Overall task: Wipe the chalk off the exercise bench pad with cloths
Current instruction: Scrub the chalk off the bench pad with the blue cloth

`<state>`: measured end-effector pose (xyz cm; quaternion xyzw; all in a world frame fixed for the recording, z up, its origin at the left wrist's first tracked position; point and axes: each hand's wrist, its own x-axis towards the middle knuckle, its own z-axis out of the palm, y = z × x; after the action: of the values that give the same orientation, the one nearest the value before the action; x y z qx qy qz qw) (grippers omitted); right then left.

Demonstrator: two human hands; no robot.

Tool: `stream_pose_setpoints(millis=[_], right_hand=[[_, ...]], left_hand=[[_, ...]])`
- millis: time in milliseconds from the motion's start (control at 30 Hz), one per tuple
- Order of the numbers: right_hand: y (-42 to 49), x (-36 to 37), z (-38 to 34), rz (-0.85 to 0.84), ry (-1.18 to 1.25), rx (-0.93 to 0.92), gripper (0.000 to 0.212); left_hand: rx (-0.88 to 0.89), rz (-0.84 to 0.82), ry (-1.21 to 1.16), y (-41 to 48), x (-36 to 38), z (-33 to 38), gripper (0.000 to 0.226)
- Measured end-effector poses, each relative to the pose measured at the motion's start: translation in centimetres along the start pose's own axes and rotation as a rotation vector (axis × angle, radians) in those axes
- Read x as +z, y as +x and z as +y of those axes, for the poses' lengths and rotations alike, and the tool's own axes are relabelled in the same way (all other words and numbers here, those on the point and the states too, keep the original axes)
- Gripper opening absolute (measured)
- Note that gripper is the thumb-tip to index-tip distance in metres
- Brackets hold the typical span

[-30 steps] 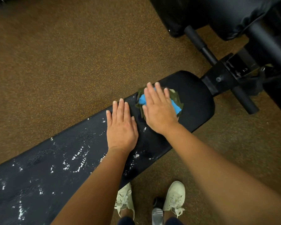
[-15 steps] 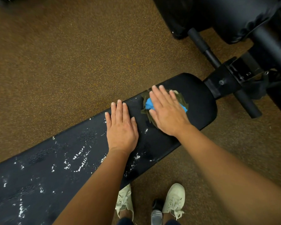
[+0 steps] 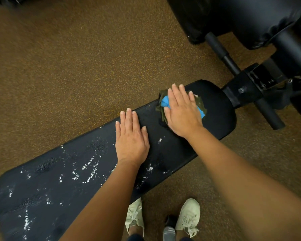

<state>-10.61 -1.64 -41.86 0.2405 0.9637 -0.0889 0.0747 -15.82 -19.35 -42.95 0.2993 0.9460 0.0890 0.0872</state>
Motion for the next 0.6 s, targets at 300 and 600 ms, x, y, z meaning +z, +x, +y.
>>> stream_pose_setpoints(millis=[300, 600], right_hand=[[-0.8, 0.4, -0.5, -0.012, -0.046, -0.301, 0.059], [-0.2, 0.4, -2.9, -0.020, 0.012, -0.325, 0.055]], left_hand=[[-0.016, 0.004, 0.003, -0.2, -0.2, -0.7, 0.061], [-0.038, 0.004, 0.010, -0.3, 0.0, -1.3, 0.060]])
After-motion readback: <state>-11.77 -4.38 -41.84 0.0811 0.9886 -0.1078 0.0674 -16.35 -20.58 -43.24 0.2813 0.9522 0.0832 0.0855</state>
